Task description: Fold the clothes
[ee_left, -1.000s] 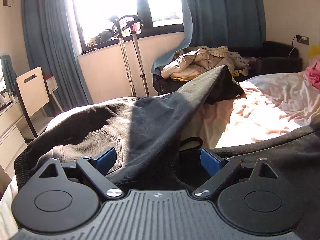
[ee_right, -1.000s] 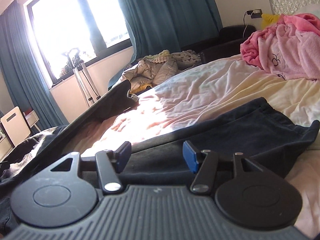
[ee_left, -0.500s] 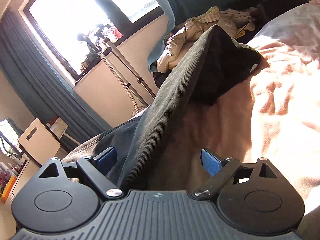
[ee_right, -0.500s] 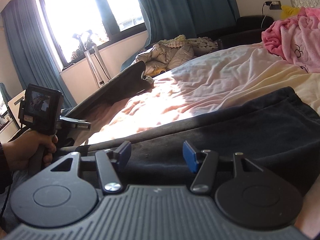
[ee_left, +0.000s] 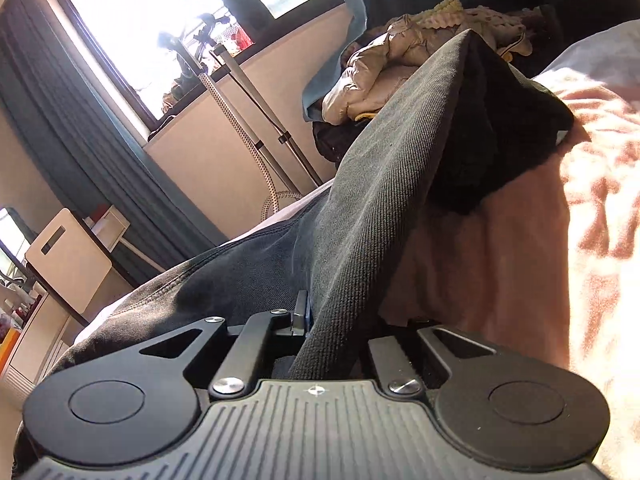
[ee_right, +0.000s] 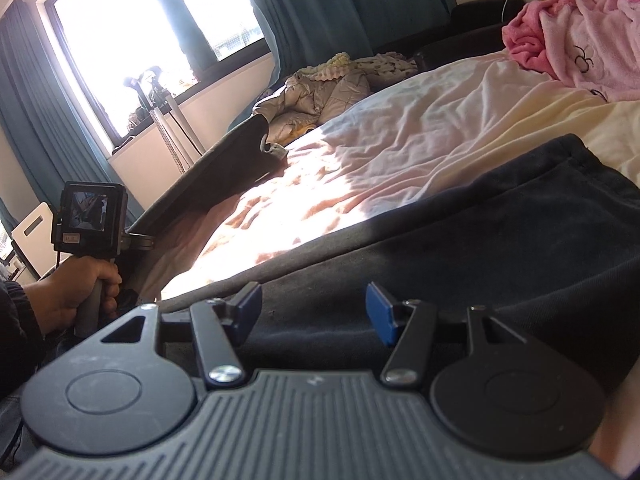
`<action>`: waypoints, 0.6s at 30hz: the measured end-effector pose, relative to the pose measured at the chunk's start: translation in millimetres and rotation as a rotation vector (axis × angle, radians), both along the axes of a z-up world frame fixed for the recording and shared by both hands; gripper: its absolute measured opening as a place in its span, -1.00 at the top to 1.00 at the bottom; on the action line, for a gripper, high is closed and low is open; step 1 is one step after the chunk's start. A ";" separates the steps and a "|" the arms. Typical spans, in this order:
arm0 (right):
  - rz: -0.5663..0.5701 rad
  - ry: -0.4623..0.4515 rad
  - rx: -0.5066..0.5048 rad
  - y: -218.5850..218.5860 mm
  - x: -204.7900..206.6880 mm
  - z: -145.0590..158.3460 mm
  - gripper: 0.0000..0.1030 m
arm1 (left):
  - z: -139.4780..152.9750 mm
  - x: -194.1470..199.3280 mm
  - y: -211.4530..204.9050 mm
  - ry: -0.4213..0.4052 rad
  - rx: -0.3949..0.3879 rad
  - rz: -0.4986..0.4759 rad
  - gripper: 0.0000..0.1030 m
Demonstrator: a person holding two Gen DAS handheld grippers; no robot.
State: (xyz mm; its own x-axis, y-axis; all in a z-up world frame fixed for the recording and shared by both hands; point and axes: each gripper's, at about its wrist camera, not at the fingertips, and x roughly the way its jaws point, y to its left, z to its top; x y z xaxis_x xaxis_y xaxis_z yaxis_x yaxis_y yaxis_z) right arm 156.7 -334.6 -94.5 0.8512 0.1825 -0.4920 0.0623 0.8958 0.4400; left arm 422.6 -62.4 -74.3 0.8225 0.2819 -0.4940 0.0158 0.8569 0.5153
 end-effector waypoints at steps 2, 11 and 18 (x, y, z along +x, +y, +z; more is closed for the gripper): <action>0.006 0.000 -0.010 2.9 -0.9 -0.2 -0.14 | 21.4 -19.7 4.9 -0.023 -0.059 -0.036 0.96; 0.020 -0.044 -0.015 7.5 -18.8 18.1 -0.14 | 53.0 -141.4 23.3 -0.008 -0.154 -0.208 0.96; 0.030 -0.065 -0.006 6.4 -24.3 23.8 -0.14 | 18.3 -209.1 30.1 0.042 -0.145 -0.221 0.94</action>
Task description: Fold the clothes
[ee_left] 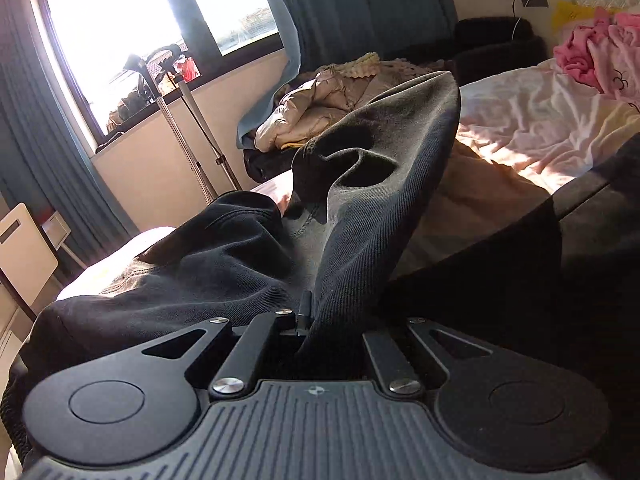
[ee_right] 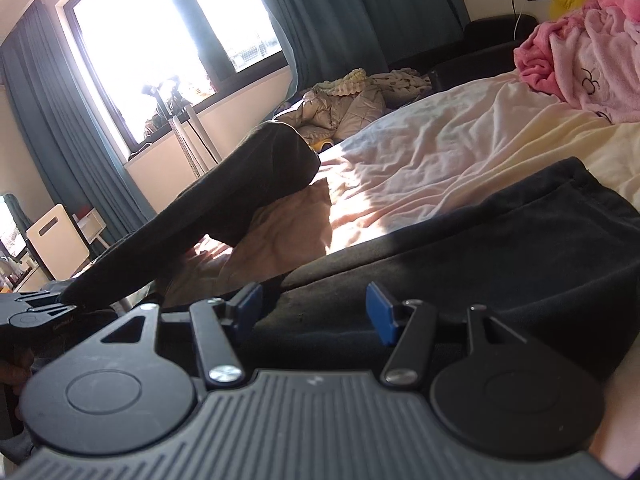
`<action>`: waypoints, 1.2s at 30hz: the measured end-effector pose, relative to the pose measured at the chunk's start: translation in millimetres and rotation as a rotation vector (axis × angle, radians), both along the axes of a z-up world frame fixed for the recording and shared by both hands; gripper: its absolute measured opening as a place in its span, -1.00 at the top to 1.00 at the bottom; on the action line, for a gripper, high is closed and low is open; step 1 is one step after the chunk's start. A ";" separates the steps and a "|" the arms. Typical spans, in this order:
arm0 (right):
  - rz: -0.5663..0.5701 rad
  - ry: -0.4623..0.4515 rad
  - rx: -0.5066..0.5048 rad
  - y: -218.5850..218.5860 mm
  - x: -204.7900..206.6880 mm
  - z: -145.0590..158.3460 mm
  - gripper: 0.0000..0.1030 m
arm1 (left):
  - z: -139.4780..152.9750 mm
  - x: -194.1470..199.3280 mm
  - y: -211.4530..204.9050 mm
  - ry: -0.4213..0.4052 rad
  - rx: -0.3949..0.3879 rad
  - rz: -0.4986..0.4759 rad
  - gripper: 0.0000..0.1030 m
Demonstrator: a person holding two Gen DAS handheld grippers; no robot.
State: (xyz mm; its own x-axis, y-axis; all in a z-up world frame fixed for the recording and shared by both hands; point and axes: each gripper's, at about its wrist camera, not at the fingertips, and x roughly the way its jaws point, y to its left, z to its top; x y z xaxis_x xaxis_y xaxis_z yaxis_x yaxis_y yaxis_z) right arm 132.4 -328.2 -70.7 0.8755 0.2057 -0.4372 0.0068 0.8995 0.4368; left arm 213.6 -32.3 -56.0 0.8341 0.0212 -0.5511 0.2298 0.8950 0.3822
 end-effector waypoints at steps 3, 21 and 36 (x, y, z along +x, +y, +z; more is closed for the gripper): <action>0.003 0.014 -0.002 0.0 1.1 -3.5 -0.14 | -10.2 2.2 -4.6 0.032 -0.001 0.045 0.91; -0.055 0.061 0.103 -20.7 0.2 -10.8 -0.17 | -34.4 33.5 -124.0 -0.031 0.071 -0.167 -0.52; -0.095 0.091 0.266 -43.7 0.2 -17.4 -0.24 | -73.9 138.6 -211.5 -0.129 0.173 -0.132 -0.52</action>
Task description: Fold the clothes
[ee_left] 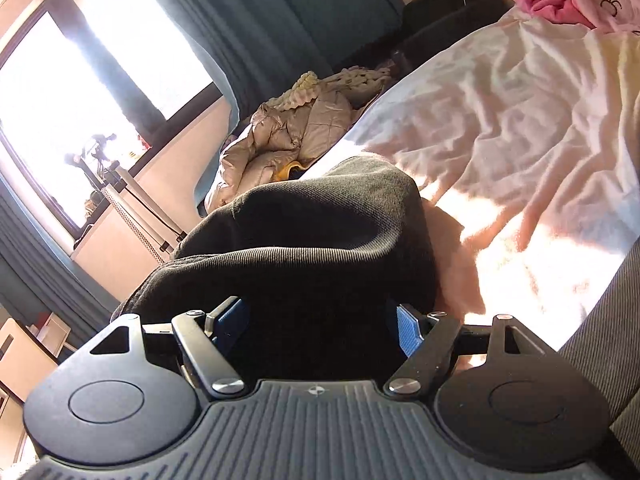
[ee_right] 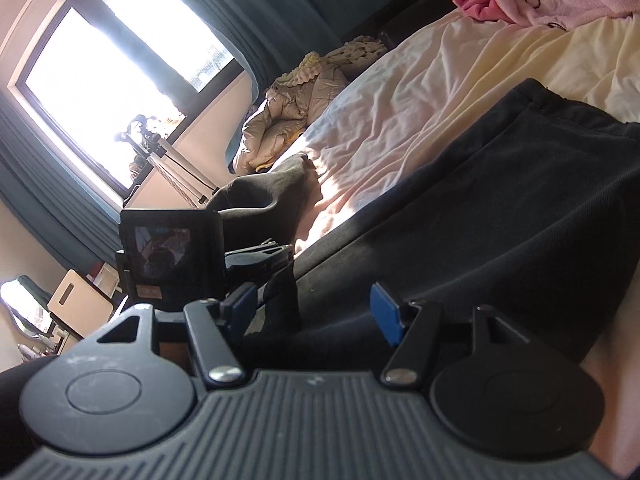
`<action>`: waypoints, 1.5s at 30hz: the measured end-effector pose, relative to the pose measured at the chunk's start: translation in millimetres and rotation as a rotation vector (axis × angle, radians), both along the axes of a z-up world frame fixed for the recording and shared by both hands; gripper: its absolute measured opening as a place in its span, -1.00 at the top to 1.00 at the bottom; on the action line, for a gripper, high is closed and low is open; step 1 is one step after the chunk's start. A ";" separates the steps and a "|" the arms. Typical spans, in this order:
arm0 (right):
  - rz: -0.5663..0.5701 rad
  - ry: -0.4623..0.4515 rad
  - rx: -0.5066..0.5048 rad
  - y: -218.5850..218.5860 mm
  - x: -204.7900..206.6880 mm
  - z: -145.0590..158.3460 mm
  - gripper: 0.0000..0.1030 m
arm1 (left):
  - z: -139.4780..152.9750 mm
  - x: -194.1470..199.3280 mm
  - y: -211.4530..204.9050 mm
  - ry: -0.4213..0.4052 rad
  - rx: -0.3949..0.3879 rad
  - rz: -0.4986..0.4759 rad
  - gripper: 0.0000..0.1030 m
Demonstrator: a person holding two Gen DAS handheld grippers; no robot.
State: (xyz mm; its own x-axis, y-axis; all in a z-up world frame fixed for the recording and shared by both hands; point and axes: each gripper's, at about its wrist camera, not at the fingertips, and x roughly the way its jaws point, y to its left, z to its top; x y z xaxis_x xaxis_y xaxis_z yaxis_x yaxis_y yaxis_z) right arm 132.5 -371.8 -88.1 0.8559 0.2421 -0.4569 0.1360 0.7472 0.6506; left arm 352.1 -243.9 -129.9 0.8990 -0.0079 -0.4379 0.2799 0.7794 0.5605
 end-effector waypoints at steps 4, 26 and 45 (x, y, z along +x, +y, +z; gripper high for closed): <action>-0.016 0.013 0.020 -2.2 3.4 -4.7 -0.24 | 11.0 4.8 -16.8 -0.056 -0.125 -0.064 -0.55; -0.098 0.017 0.047 -27.8 -1.2 -9.3 -0.25 | 84.4 -4.2 -23.1 0.065 -0.149 -0.102 0.88; -0.131 -0.004 0.011 -41.1 -9.9 -5.1 -0.26 | 67.2 -144.5 58.3 0.176 -0.425 -0.052 -0.58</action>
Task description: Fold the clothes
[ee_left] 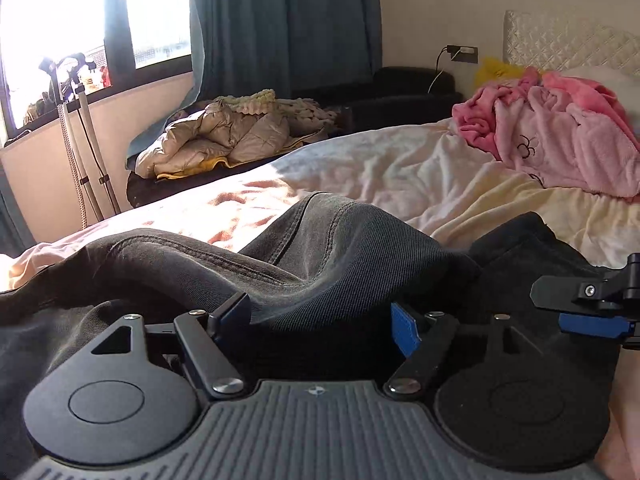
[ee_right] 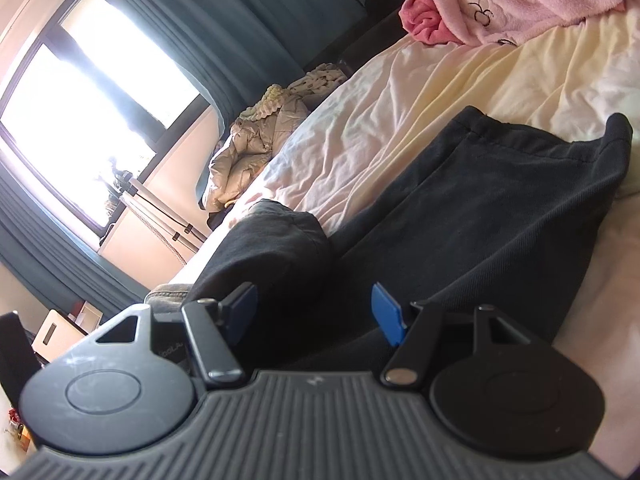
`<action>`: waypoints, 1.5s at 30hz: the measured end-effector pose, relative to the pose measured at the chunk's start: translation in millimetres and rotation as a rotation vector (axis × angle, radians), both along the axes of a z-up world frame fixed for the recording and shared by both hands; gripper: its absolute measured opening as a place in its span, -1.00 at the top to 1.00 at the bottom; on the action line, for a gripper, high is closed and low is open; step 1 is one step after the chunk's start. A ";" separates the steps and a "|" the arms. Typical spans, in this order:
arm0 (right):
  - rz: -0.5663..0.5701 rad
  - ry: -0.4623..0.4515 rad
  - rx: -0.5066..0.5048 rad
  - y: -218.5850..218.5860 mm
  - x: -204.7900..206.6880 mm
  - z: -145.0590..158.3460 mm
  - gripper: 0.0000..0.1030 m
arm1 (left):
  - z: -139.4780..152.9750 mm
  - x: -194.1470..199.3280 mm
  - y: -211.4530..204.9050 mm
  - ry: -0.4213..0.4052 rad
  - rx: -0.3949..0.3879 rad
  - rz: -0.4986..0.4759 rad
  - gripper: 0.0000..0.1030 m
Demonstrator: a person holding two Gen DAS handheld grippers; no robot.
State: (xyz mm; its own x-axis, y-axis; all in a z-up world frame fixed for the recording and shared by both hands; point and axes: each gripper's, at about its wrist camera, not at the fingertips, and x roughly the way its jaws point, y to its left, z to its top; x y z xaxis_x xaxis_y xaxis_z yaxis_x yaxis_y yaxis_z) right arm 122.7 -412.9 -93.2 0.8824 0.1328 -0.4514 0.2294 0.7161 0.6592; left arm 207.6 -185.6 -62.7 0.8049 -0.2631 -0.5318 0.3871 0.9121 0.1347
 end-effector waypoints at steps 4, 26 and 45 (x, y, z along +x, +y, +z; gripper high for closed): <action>0.018 0.011 -0.013 8.0 2.6 -4.0 -0.26 | 4.1 -34.6 33.4 -0.026 0.003 0.049 -0.65; 0.050 -0.107 -0.384 91.4 -1.3 2.0 -0.26 | -15.1 -96.5 108.0 -0.117 -0.126 0.044 -0.85; 0.095 -0.087 -0.463 105.6 7.7 -12.2 -0.26 | -18.6 -84.6 120.0 -0.032 -0.202 0.142 -0.85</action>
